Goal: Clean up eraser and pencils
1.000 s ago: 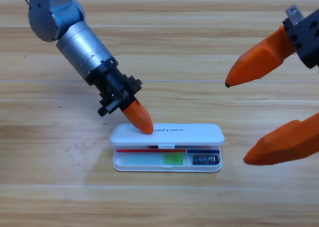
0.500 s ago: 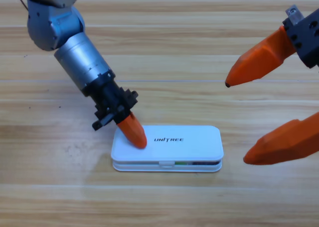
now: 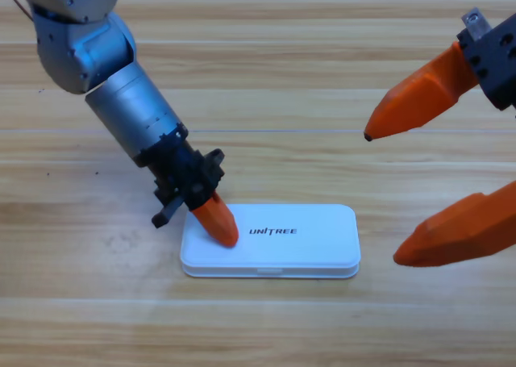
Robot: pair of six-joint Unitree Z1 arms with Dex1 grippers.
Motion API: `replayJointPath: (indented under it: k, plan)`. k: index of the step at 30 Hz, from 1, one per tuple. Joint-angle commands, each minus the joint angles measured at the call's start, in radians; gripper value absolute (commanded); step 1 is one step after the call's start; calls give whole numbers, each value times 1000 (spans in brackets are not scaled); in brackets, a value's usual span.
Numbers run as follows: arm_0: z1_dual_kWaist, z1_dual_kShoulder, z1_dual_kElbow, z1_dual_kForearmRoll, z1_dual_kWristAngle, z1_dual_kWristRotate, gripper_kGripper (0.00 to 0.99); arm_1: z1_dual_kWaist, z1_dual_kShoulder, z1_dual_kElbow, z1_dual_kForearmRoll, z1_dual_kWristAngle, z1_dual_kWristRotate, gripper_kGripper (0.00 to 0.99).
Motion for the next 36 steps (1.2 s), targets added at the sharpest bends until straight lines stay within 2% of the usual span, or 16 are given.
replayJointPath:
  k: [1,6,12,19,27,28,30,31,32,36]
  plan:
    - [-27,-101,18,26,34,-34,0,-9,10,25,-12,0,13,976]
    - [-33,-328,-50,162,7,-36,0,-9,11,24,-14,-1,26,976]
    - [-137,-546,-60,274,-12,-57,0,-9,11,22,-14,-14,33,988]
    - [-281,-602,-66,337,-12,-108,0,-9,11,22,-15,-18,40,989]
    - [-326,-618,-68,337,4,-123,0,-9,14,24,-18,-18,41,990]
    - [-326,-618,-65,337,20,-129,129,-9,16,24,-17,-18,41,989]
    - [-326,-613,-60,336,37,-135,804,-9,18,24,-17,-20,43,990]
    - [-326,-609,-62,334,38,-135,957,-9,18,24,-18,-20,43,990]
    - [-326,-606,-63,334,40,-135,989,-9,18,22,-17,-20,43,990]
    - [-326,-602,-51,333,43,-138,990,-9,19,22,-18,-21,46,990]
